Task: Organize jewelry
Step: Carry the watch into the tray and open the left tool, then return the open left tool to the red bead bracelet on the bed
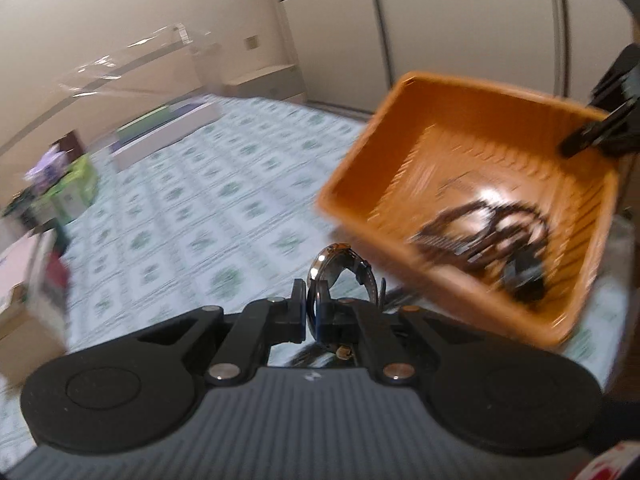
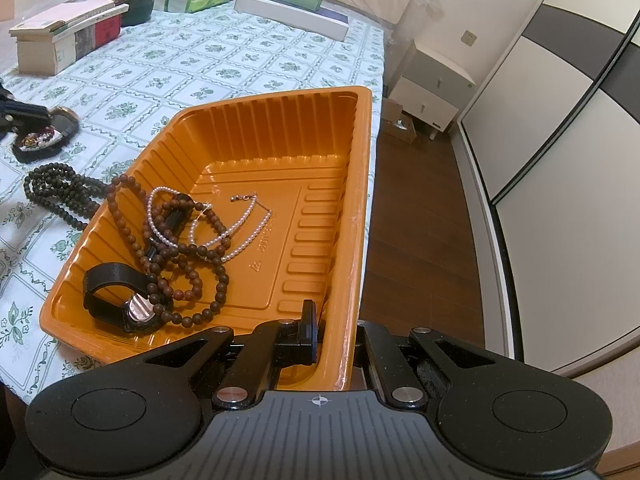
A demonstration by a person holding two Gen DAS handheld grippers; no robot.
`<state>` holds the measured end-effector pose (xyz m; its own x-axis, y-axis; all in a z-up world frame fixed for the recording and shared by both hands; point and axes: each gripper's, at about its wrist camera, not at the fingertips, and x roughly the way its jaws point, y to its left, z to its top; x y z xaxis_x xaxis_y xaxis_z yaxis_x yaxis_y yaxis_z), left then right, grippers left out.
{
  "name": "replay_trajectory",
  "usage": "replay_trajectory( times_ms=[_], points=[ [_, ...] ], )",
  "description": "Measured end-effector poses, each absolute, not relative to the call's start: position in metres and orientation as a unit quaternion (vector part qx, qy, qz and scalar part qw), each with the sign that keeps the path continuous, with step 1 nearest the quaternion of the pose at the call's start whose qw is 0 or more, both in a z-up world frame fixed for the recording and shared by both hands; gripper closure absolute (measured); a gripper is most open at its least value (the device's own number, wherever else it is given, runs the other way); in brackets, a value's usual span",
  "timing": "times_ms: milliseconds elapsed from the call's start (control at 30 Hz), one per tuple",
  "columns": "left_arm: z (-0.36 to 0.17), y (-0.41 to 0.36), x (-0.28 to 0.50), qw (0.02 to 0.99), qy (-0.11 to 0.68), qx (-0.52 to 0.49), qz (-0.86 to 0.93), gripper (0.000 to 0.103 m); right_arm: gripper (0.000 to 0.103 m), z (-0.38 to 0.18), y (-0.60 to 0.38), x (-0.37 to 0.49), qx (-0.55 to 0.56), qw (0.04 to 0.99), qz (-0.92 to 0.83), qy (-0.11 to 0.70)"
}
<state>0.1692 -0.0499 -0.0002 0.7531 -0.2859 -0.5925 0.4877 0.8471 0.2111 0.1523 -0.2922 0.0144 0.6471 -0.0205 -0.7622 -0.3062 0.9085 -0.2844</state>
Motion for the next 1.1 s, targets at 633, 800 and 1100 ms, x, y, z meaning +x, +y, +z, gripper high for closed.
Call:
replay_trajectory(
  times_ms=[633,800,1100],
  points=[
    [-0.014,-0.165,0.168,0.894,0.281,0.169,-0.306,0.099,0.100,0.014,-0.293,0.150,-0.192,0.888,0.083,0.411],
    [-0.015,-0.168,0.167,0.892,0.272,0.156,-0.324,0.081,0.100,0.013,-0.293,0.150,-0.191,0.887,0.082,0.412],
    [-0.011,-0.120,0.167,0.913,0.278,0.142,-0.263,0.081,0.100,0.012,-0.294,0.150,-0.187,0.888,0.081,0.411]
  ],
)
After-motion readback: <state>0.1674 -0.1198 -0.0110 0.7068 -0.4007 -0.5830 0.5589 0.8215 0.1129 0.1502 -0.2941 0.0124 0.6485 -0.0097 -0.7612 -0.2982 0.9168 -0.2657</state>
